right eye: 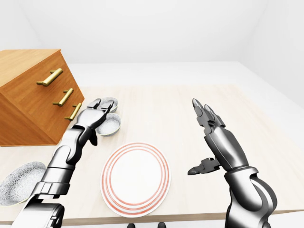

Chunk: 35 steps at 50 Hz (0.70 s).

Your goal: Put the bowl in the middle on the plate.

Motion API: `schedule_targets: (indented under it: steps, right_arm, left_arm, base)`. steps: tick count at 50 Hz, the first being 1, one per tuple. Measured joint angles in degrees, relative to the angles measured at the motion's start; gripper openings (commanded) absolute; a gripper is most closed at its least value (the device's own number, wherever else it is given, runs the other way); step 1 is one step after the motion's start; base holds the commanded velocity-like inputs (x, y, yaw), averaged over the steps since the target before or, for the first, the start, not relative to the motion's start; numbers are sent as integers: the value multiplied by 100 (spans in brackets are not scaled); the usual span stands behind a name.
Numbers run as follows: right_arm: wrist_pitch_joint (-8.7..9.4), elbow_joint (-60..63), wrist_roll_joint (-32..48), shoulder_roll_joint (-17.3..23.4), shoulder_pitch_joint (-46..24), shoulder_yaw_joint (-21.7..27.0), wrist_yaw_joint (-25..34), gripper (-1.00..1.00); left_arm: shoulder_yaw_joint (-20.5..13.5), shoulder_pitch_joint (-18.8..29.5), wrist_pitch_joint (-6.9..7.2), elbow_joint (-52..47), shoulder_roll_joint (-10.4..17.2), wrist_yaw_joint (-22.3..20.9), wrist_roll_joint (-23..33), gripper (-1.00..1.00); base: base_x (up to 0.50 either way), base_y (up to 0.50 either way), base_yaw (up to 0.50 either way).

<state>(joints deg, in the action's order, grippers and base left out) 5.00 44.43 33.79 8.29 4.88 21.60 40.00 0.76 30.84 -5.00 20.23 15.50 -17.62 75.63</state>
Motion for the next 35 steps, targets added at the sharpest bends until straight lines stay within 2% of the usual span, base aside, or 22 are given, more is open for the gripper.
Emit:
schedule_targets:
  steps: [15, 35]
  right_arm:
    - [0, 5, 13, -1, -3, -8, 0, 100]
    - [0, -21, 14, -5, 8, -14, 0, 100]
  left_arm:
    - [100, -7, 0, 52, -148, 92, 74, 100]
    - [127, 170, 0, 426, -135, 284, 135, 100]
  base:
    - [0, 0, 0]
    - [0, 0, 0]
